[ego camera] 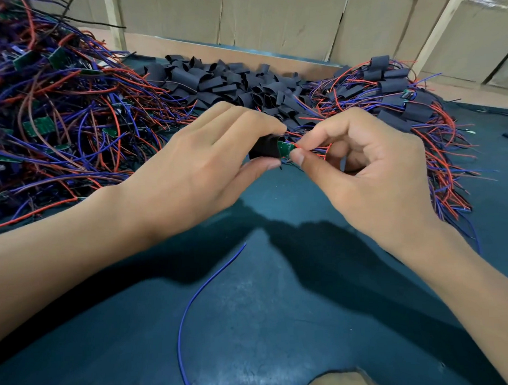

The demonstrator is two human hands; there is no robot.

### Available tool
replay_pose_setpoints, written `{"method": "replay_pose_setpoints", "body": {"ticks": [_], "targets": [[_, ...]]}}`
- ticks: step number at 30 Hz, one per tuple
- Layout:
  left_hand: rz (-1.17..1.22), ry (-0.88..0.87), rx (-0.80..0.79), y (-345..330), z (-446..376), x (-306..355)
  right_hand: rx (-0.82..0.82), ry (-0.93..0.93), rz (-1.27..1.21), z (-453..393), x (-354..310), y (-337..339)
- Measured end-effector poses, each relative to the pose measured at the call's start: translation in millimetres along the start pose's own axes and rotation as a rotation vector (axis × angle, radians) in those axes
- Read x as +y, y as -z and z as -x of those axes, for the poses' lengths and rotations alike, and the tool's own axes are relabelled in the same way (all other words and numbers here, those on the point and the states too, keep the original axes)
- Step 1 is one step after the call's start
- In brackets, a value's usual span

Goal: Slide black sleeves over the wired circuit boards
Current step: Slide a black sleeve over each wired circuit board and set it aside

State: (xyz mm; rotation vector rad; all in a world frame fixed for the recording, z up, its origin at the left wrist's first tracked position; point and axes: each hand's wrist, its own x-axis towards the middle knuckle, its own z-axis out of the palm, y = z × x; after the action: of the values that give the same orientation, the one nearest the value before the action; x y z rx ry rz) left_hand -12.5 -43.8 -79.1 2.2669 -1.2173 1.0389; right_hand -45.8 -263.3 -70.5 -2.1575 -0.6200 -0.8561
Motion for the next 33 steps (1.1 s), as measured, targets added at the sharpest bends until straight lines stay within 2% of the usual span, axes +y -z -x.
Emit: {"method": "replay_pose_setpoints", "body": {"ticks": [6, 11, 15, 20, 23, 26, 28, 30, 31, 33], "targets": [[0.005, -0.118, -0.003, 0.5, -1.9, 0.7, -0.042, -0.070, -0.113, 2.0, 1.1, -5.4], [0.008, -0.110, 0.034, -1.0, -1.6, -0.5, -0.046, -0.136, -0.318, 3.4, -0.4, -4.5], [0.009, -0.120, 0.063, -1.7, -1.5, -0.2, -0.058, -0.181, -0.225, 1.6, -1.5, -4.5], [0.024, -0.109, 0.059, 0.8, -1.7, -4.3, -0.172, -0.240, -0.301, -2.0, -0.3, -3.2], [-0.014, -0.091, 0.048, 5.7, -4.0, -6.3, -0.074, -0.137, -0.166, -4.1, 1.9, 2.4], [-0.161, 0.030, 0.030, 9.9, -4.7, -16.8, 0.144, 0.030, 0.143, -13.8, 14.0, 20.6], [-0.305, 0.217, -0.081, 9.4, -2.2, -30.4, 0.297, 0.034, 0.265, -21.0, 31.6, 38.4], [-0.441, 0.479, -0.289, 9.1, 2.6, -45.5, 0.379, -0.009, 0.314, -27.5, 53.9, 56.4], [-0.523, 0.578, -0.417, 9.8, 4.7, -51.8, 0.379, -0.030, 0.348, -28.8, 65.6, 63.6], [-0.685, 0.619, -0.628, 10.8, 9.8, -62.5, 0.317, -0.097, 0.443, -27.9, 86.7, 71.6]]}}
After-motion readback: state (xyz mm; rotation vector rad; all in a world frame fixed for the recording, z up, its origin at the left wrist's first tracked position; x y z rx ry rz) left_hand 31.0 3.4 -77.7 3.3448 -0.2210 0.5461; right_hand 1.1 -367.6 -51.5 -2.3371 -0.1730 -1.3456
